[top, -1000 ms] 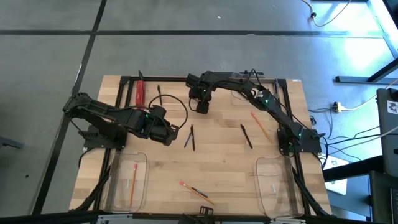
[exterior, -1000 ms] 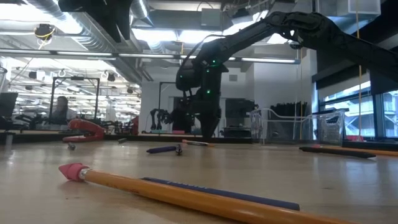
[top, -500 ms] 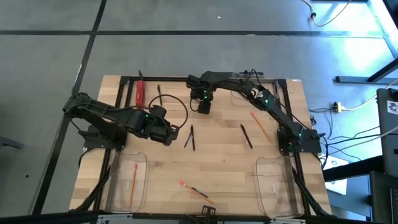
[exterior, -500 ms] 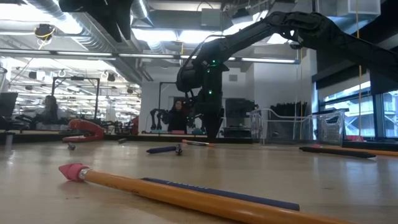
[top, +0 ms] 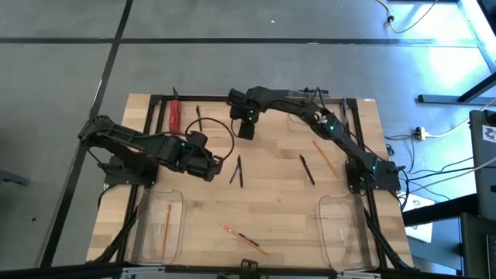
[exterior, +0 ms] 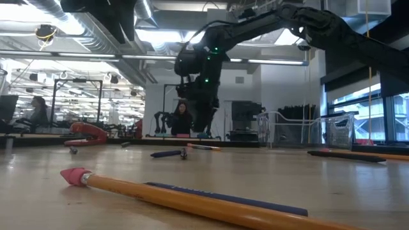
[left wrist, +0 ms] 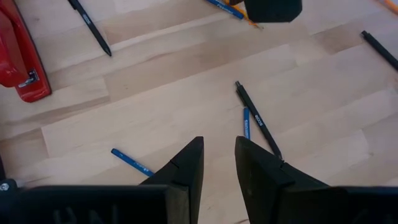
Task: Sort crayons/erasers/pens/pencils in bins
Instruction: Put the blue crayon into the bottom right transparent bin
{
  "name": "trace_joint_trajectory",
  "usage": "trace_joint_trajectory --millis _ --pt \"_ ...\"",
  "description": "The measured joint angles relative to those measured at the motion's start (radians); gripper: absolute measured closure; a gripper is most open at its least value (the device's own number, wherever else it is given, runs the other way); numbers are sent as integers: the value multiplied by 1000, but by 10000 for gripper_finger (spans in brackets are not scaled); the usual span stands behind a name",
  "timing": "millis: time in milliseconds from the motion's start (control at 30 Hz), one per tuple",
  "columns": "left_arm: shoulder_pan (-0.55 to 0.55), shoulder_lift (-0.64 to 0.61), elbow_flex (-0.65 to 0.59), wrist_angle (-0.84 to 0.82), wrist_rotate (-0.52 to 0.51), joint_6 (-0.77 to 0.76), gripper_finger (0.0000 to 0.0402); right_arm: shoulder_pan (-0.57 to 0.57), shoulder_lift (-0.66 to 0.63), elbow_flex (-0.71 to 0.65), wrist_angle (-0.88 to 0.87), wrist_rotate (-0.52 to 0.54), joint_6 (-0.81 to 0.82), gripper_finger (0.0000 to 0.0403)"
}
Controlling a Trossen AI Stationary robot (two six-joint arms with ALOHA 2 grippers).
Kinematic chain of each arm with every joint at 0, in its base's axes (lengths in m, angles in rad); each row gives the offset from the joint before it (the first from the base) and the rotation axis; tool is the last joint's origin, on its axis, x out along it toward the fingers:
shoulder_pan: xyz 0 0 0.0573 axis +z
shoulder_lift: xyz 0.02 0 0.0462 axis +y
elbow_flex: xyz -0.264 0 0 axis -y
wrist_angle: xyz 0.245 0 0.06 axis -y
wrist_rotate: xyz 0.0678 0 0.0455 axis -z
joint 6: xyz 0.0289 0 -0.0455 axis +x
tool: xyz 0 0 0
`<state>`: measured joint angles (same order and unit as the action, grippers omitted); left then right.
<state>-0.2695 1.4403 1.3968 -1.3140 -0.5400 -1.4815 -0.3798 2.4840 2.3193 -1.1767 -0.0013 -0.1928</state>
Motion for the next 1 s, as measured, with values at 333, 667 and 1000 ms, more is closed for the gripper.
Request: trace_joint_trajectory --millis 333,667,1000 --pt "-32 0 0 -1 13 0 317 30 13 -2 101 55 79 267" --pt "-45 0 0 -17 15 -32 317 -1 -29 35 -54 -60 55 267" --pt "-29 0 0 -47 64 -115 317 -28 -145 30 -218 -134 -15 267"
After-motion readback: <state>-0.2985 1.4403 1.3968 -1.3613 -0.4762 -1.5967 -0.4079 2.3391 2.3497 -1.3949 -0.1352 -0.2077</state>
